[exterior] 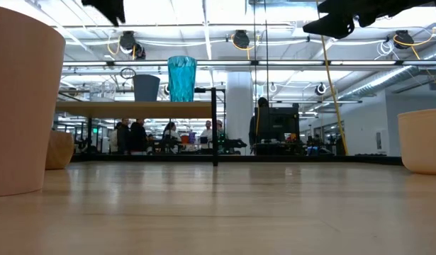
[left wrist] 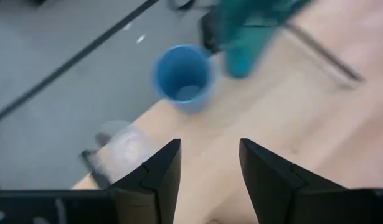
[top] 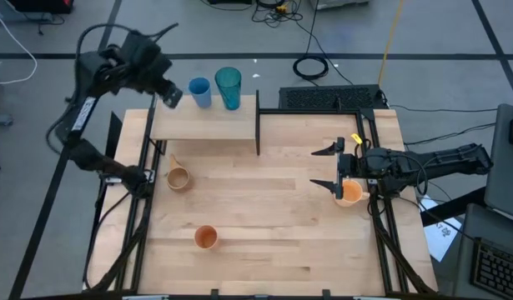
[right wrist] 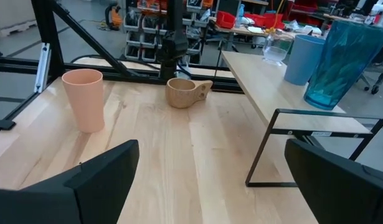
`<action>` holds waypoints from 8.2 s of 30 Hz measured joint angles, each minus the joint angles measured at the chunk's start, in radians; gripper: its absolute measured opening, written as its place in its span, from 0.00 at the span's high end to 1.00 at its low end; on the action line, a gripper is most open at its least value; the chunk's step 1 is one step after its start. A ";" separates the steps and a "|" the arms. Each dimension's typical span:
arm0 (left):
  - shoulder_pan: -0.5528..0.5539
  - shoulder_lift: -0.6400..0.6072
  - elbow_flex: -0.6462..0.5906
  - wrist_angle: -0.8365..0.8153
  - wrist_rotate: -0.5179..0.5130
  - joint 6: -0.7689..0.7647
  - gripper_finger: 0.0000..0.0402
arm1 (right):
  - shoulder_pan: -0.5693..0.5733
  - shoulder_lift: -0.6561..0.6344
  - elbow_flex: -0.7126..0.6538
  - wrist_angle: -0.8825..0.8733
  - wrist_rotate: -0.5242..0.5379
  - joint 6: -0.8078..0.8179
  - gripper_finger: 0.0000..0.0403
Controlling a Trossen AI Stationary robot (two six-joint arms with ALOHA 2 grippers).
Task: Stack small to large cups/mugs on shelf
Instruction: Put the orange cup on the shelf
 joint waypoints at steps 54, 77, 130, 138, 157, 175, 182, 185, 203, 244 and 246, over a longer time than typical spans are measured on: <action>-1.460 0.210 -0.001 0.000 -0.202 -0.509 0.67 | 0.285 0.154 0.000 0.104 0.137 0.289 0.03; -1.391 0.410 -0.001 0.001 0.056 -0.611 0.82 | 0.342 0.265 0.000 0.104 0.136 0.359 0.03; -1.459 0.611 -0.236 0.093 0.009 -0.872 0.55 | 0.414 0.264 0.000 0.116 0.132 0.315 0.03; -1.458 0.611 -0.262 0.133 -0.015 -0.861 0.67 | 0.414 0.264 0.000 0.115 0.132 0.314 0.03; -1.439 0.611 -0.157 0.102 -0.036 -0.753 0.99 | 0.414 0.264 0.000 0.136 0.132 0.313 0.03; -1.346 0.558 0.190 0.001 -0.107 -0.404 1.00 | 0.413 0.264 0.000 0.173 0.133 0.286 0.03; -1.315 0.431 0.213 -0.001 -0.158 -0.266 1.00 | 0.413 0.264 0.000 0.181 0.133 0.288 0.03; -1.296 0.375 0.213 -0.001 -0.162 -0.216 1.00 | 0.413 0.264 0.000 0.181 0.133 0.292 0.03; -1.282 0.323 0.213 0.001 -0.212 -0.072 1.00 | 0.413 0.264 0.000 0.181 0.133 0.305 0.03; -1.279 0.322 0.213 0.005 -0.235 0.065 1.00 | 0.412 0.264 0.000 0.181 0.133 0.296 0.03; -1.279 0.322 0.213 0.005 -0.254 0.043 1.00 | 0.413 0.264 0.000 0.181 0.133 0.296 0.03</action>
